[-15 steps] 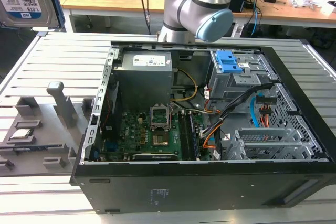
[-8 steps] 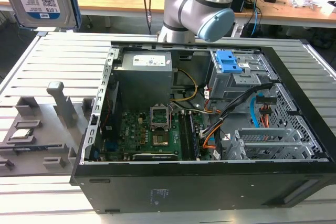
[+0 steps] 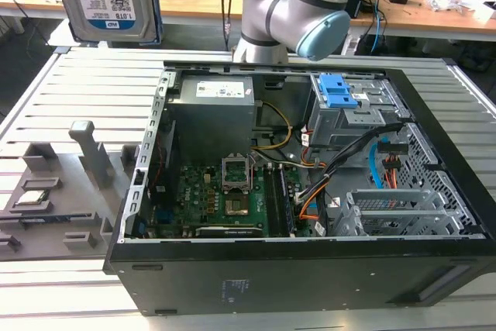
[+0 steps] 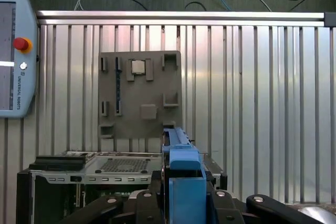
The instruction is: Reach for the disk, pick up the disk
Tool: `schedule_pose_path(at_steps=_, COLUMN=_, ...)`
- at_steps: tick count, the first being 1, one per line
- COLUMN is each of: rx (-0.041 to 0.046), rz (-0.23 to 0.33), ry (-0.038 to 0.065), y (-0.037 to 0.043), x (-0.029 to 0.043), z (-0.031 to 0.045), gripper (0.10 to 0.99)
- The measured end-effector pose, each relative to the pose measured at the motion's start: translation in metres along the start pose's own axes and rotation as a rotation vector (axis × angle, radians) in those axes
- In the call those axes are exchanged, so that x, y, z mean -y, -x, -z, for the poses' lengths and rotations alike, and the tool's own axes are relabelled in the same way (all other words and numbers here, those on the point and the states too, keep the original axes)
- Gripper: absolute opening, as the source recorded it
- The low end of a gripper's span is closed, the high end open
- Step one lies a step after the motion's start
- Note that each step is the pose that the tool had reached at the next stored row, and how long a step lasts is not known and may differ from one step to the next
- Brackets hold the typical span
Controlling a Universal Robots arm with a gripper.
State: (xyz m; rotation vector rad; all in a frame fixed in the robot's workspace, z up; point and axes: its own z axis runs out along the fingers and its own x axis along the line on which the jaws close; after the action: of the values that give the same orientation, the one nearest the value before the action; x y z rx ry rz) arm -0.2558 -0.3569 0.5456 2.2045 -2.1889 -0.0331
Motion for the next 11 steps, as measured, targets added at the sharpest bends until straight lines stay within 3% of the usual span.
schedule_pose_path(at_steps=3, rx=0.0, rz=0.0, ry=0.0, y=0.0001, x=0.0119, z=0.0005, gripper=0.365)
schedule_pose_path(at_steps=5, rx=0.0, rz=0.0, ry=0.001, y=0.0002, x=0.0247, z=0.001, gripper=0.365)
schedule_pose_path(at_steps=11, rx=0.0, rz=0.0, ry=0.001, y=0.0005, x=0.0448, z=0.0018, gripper=0.365)
